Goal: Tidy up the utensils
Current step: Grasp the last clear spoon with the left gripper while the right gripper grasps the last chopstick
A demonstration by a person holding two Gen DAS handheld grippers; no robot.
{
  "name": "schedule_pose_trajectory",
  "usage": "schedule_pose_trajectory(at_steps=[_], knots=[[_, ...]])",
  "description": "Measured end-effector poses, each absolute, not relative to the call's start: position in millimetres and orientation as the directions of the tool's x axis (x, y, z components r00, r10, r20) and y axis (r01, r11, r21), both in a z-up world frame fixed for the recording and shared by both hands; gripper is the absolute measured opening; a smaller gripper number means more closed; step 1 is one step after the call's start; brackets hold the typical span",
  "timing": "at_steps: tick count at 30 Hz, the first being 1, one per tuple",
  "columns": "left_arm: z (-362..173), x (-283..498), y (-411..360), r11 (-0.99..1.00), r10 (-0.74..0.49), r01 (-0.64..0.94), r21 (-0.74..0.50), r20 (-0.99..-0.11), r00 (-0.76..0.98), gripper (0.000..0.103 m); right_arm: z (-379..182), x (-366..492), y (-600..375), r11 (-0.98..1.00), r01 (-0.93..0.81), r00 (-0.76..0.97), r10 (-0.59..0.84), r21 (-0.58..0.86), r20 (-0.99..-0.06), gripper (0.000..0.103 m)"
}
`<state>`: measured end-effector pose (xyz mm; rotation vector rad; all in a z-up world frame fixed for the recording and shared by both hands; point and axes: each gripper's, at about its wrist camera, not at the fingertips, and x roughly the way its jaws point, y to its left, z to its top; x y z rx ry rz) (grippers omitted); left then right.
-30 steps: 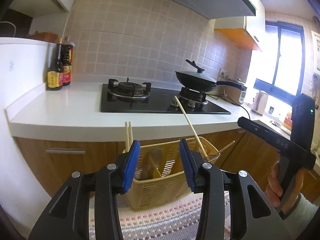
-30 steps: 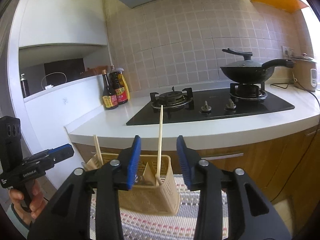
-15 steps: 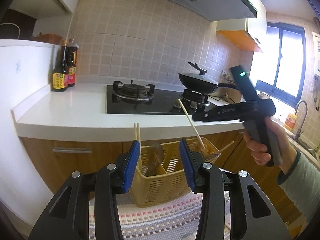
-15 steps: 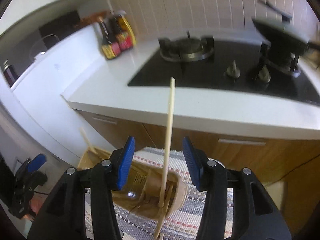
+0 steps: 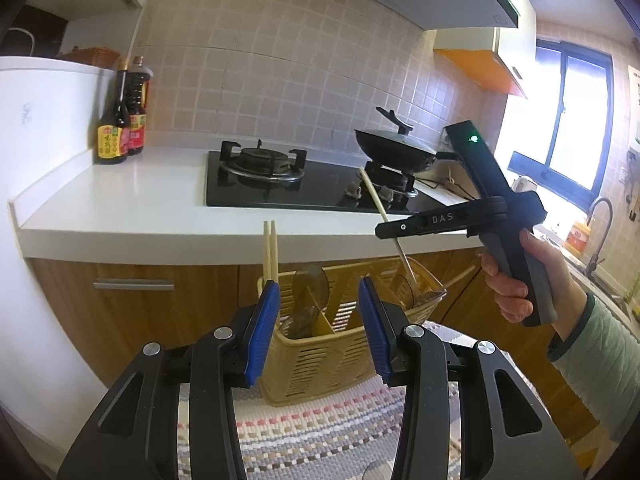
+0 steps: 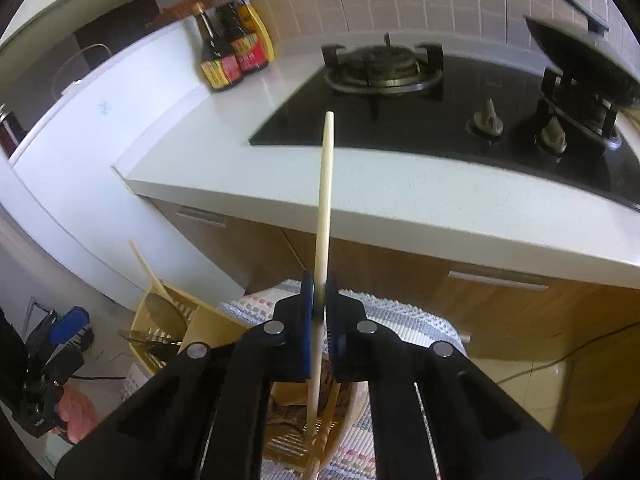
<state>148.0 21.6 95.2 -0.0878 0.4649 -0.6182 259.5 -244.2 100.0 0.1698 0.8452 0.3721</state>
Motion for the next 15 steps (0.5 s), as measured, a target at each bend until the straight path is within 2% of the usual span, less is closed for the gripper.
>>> schedule_pose_trajectory(at_steps=[3,9,15], knots=[[96,144,21,0.815,-0.576,0.54,-0.209,-0.392,0.717,0.04,111,237,-242,0.936,-0.261,0.686,0.352,0.236,-0.637,0.004],[94,138,24,0.818,-0.572,0.537,-0.207,-0.394,0.719,0.04,119,188,-238,0.963,-0.249,0.86,0.27,0.105,-0.434,0.004],[88,135,25,0.821,-0.567,0.532,-0.208,-0.417,0.711,0.04,111,174,-235,0.967,-0.246,0.895,0.252,0.063,-0.369,0.004]])
